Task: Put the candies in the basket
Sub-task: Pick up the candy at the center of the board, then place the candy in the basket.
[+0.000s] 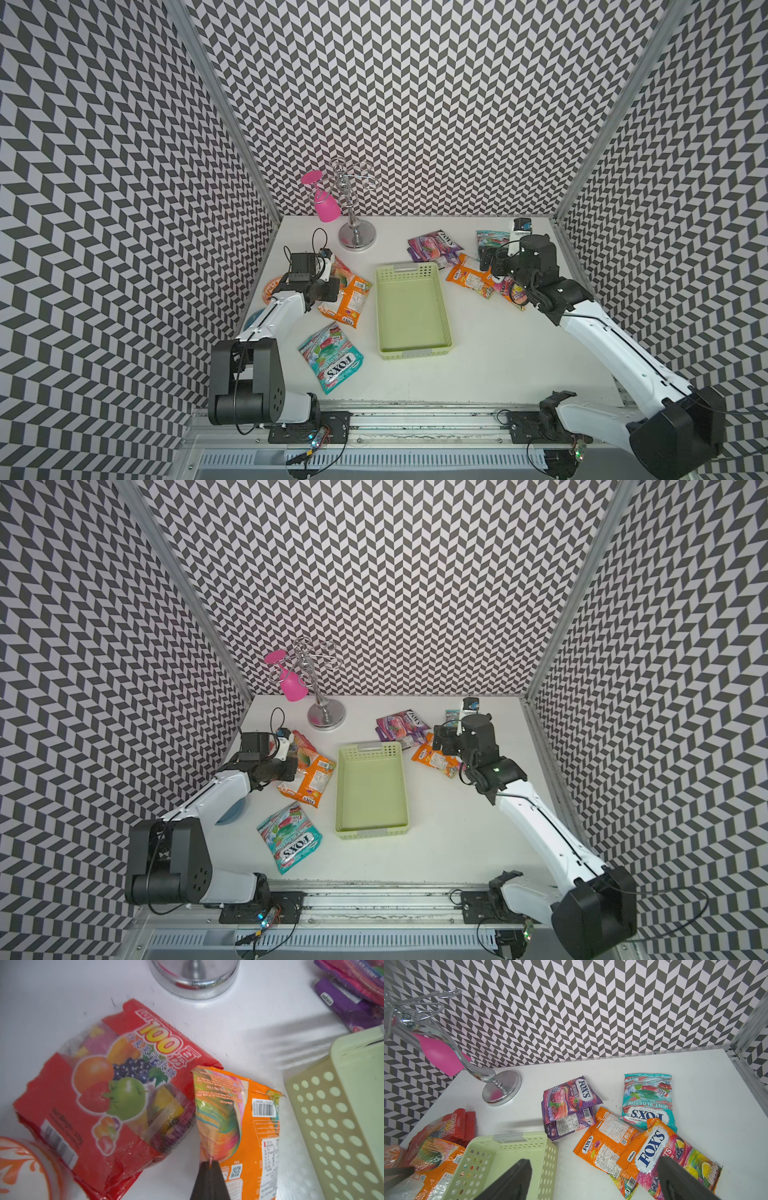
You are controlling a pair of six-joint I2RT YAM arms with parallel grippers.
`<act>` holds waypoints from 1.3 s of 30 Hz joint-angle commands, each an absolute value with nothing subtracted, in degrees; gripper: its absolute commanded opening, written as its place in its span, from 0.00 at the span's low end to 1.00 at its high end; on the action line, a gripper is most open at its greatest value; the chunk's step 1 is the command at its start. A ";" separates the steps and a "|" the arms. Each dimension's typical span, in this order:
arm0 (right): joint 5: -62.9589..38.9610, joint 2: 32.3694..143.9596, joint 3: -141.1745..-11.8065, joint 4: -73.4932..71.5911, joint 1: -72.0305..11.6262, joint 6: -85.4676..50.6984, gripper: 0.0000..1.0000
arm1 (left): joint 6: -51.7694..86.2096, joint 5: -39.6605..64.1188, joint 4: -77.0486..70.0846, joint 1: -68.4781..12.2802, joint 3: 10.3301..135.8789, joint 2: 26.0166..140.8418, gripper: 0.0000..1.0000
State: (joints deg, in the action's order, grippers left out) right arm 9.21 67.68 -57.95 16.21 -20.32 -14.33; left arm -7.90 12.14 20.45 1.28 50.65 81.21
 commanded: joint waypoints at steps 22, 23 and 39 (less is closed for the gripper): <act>10.82 57.52 -51.11 13.55 -19.95 -11.51 0.99 | -31.52 23.34 34.03 -9.25 75.72 76.33 0.00; 10.96 57.37 -50.83 13.45 -19.95 -11.56 0.99 | -32.66 24.01 35.46 -10.33 76.48 76.36 0.00; 12.44 55.65 -48.21 12.76 -19.87 -10.91 0.99 | -41.66 29.11 43.01 -24.57 76.10 78.71 0.00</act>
State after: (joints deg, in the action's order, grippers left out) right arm 11.03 57.36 -49.28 15.94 -20.32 -11.51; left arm -39.86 28.23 42.68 -22.94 76.58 77.93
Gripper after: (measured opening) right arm 0.993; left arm 0.040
